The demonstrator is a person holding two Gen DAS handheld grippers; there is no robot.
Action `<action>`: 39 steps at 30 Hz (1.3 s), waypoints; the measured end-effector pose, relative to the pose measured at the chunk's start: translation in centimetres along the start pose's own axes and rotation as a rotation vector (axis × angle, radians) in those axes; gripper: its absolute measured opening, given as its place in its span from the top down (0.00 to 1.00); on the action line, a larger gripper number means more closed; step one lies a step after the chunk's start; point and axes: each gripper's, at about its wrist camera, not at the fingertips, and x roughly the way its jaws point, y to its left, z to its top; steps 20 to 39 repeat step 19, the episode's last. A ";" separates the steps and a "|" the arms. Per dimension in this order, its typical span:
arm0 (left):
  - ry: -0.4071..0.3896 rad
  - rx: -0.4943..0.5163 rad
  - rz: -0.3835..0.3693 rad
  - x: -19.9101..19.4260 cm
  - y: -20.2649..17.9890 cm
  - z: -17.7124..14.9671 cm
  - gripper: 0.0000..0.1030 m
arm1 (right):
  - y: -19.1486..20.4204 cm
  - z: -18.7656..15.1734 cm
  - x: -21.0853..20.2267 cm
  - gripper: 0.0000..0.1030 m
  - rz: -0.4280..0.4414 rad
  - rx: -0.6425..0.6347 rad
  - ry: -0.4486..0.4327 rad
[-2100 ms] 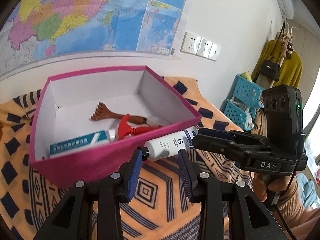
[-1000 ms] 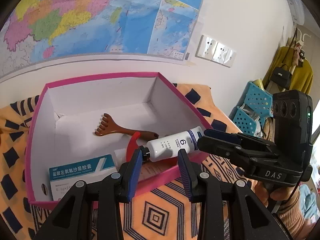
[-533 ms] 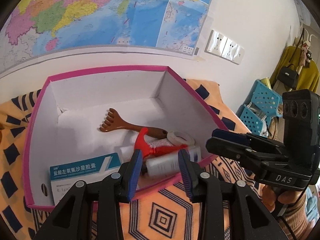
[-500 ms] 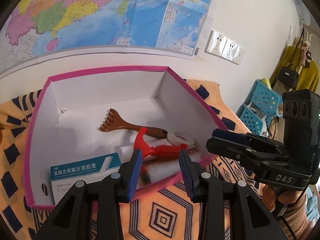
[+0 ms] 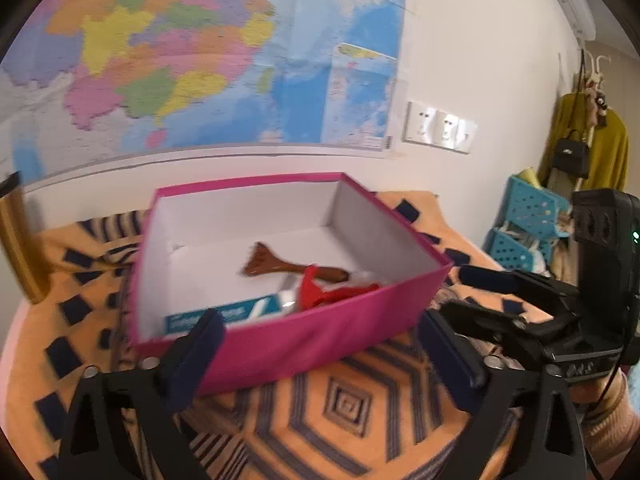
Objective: Organize rigid objects
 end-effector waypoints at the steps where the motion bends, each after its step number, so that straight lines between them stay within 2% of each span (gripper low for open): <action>1: 0.001 -0.010 0.027 -0.4 0.3 -0.5 0.00 | 0.4 -0.4 0.0 0.14 -0.015 -0.011 -0.002; 5: 0.009 -0.038 0.104 -1.2 1.1 -1.9 0.00 | 1.8 -2.0 0.3 0.05 -0.056 -0.018 0.000; 14: 0.077 -0.111 0.220 -1.2 2.7 -5.0 0.00 | 3.3 -4.2 1.3 0.05 -0.080 -0.012 0.037; 19: 0.096 -0.141 0.245 -1.1 3.1 -6.1 0.00 | 3.9 -4.9 1.4 0.05 -0.076 -0.022 0.051; 39: 0.096 -0.141 0.245 -1.1 3.1 -6.1 0.00 | 3.9 -4.9 1.4 0.05 -0.076 -0.022 0.051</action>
